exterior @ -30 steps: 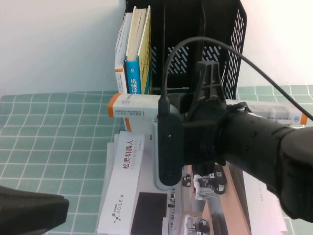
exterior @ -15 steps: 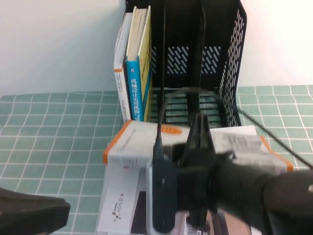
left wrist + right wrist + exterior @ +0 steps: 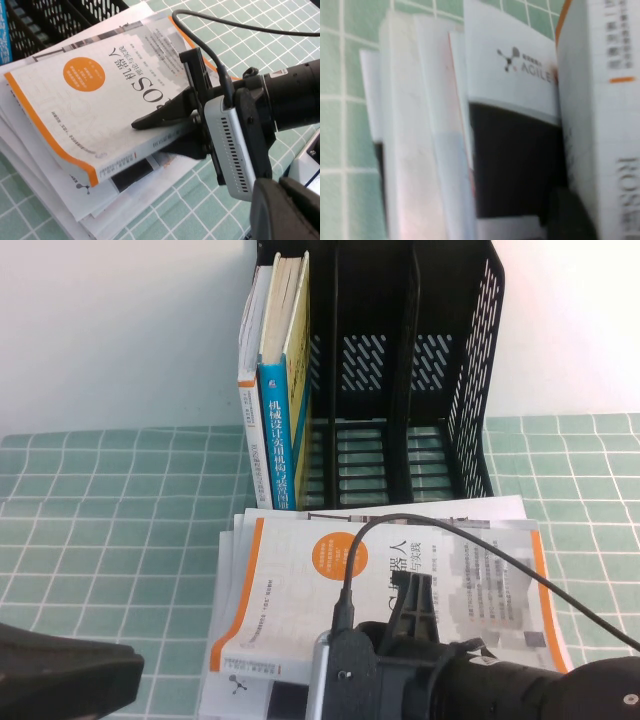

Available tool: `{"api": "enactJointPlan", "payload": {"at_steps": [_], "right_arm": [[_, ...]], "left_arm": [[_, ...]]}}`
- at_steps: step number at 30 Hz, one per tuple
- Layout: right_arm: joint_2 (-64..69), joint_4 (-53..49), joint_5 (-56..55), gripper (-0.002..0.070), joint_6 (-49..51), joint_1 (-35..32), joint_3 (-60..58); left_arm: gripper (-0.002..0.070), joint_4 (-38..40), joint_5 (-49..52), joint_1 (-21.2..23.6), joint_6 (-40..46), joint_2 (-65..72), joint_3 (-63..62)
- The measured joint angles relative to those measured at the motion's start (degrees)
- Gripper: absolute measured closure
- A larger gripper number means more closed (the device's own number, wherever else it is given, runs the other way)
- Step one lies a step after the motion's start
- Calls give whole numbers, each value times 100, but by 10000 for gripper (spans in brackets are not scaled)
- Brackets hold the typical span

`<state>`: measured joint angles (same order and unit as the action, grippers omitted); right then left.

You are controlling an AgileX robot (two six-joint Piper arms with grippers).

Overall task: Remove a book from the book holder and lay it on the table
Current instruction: Place the picked book on the book

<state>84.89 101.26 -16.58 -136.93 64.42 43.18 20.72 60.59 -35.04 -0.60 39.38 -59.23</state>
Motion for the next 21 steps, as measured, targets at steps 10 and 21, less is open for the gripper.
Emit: {"api": "enactJointPlan", "payload": {"at_steps": [10,21], "right_arm": [[0,-35,656,206,1493,4,-30],[-252,-100,1207,220,1618,4,-624]], "left_arm": [[678,0,165,0,0,0,0],[678,0,608,0,0,0,0]]}}
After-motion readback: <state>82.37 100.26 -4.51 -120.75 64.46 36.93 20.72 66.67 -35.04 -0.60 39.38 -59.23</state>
